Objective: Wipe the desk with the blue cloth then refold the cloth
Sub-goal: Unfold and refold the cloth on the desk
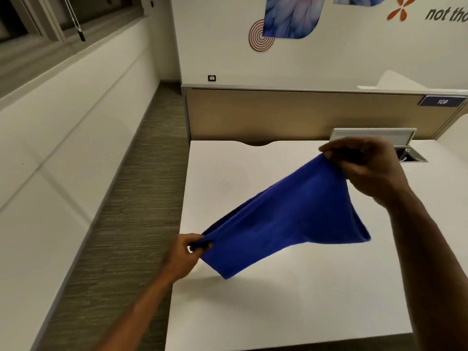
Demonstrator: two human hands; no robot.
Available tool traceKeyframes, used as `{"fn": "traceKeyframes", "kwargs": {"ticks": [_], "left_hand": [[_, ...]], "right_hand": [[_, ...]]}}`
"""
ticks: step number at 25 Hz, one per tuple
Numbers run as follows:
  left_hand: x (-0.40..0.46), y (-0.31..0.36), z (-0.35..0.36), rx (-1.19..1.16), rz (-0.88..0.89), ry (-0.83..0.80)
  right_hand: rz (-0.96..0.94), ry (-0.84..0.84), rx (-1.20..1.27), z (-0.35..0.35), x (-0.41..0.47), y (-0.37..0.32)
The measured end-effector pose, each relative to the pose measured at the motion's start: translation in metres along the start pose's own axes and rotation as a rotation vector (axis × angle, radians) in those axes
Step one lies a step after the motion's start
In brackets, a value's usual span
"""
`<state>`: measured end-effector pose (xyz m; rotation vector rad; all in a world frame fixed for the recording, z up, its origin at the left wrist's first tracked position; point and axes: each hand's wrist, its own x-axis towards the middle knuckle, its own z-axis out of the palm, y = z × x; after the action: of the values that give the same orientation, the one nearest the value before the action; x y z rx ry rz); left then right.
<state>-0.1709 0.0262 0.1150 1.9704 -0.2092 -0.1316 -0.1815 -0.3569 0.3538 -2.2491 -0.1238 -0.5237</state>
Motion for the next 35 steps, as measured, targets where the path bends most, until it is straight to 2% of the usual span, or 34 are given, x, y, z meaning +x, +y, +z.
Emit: {"fn": "traceKeyframes", "kwargs": {"ticks": [3, 5, 8, 11, 14, 16, 19, 22, 24, 29, 32, 35], "left_hand": [[-0.001, -0.004, -0.035, -0.253, -0.126, -0.144], [-0.001, -0.007, -0.050, -0.354, -0.223, -0.224], [0.004, -0.009, -0.053, -0.415, -0.373, -0.157], [0.014, -0.002, -0.041, -0.334, -0.431, -0.017], [0.020, 0.017, -0.021, -0.351, -0.410, 0.149], [0.019, 0.034, -0.005, -0.353, -0.384, 0.210], [0.015, 0.064, 0.021, -0.340, -0.294, 0.217], [0.012, 0.086, 0.046, -0.256, -0.202, 0.120], [0.010, 0.093, 0.052, -0.198, -0.160, 0.092], [0.006, 0.090, 0.045, -0.165, -0.169, 0.188], [0.006, 0.089, 0.046, -0.194, -0.149, 0.153], [0.006, 0.091, 0.045, -0.222, -0.114, 0.131]], "right_hand": [[0.225, -0.098, 0.169, -0.009, -0.014, 0.033], [0.363, -0.171, 0.180, -0.007, -0.024, 0.058], [0.523, -0.173, 0.183, 0.018, -0.037, 0.087], [0.595, -0.044, 0.125, 0.057, -0.054, 0.101], [0.531, 0.124, 0.116, 0.093, -0.072, 0.091], [0.452, 0.171, 0.161, 0.114, -0.083, 0.074], [0.339, 0.104, 0.234, 0.150, -0.095, 0.039], [0.308, -0.011, 0.288, 0.187, -0.106, 0.011], [0.291, -0.031, 0.284, 0.201, -0.111, 0.003], [0.243, 0.052, 0.202, 0.200, -0.105, 0.008], [0.181, -0.067, 0.159, 0.201, -0.104, 0.007], [0.163, -0.090, 0.198, 0.198, -0.102, 0.008]]}}
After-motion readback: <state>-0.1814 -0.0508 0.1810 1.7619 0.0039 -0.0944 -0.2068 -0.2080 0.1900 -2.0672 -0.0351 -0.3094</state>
